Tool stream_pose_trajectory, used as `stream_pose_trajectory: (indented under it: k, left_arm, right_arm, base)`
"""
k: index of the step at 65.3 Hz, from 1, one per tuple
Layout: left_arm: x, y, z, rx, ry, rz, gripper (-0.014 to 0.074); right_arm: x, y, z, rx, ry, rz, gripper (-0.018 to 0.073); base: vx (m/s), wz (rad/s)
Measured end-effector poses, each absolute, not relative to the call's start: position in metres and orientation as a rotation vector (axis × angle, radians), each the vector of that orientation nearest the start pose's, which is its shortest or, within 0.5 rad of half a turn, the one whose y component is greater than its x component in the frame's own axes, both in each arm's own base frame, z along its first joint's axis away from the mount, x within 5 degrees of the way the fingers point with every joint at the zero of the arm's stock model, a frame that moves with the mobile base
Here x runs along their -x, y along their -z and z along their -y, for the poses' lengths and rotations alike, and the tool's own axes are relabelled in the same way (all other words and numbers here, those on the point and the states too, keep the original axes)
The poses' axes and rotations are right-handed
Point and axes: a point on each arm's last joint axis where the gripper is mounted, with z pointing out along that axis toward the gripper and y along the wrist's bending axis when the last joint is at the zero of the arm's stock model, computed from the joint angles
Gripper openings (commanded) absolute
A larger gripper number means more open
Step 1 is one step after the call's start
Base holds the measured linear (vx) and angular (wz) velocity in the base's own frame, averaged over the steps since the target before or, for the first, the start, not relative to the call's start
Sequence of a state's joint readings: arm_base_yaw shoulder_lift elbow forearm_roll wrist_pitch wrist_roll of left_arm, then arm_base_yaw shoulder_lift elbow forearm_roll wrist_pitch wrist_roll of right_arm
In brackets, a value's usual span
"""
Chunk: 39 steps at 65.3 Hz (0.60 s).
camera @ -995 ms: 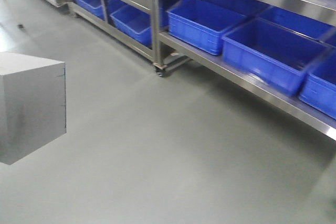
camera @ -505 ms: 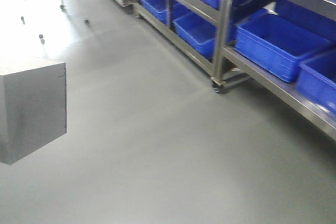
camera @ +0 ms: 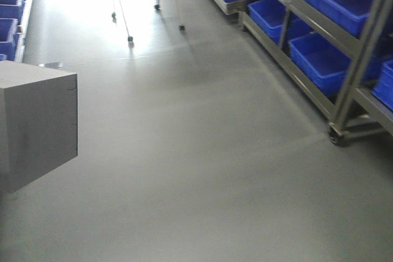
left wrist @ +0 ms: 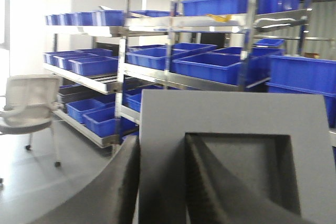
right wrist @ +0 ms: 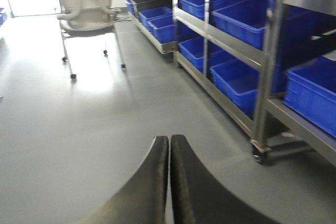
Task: Sort gray base to blue bin
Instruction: 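Drive down the aisle between the blue bin shelves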
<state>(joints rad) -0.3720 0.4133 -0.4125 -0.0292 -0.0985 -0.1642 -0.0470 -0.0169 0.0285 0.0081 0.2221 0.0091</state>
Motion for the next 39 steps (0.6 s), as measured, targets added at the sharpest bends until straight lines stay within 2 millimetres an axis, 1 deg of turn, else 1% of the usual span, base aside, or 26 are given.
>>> stream_pose_trajectory:
  k: [17,39]
  left_arm:
    - [-0.0879,-0.332,0.034,-0.123,0.469,-1.396,0.002]
    - [-0.0879,-0.332,0.034,-0.123,0.469,-1.396,0.002]
  right_arm:
    - [-0.0553,-0.1843,0.0024,-0.054,0.021,-1.716,-0.0005]
    - [-0.0553,-0.1843,0.0024,-0.054,0.021,-1.716,-0.0005]
  base:
    - [0.31,0.31]
    - [0.36,0.09]
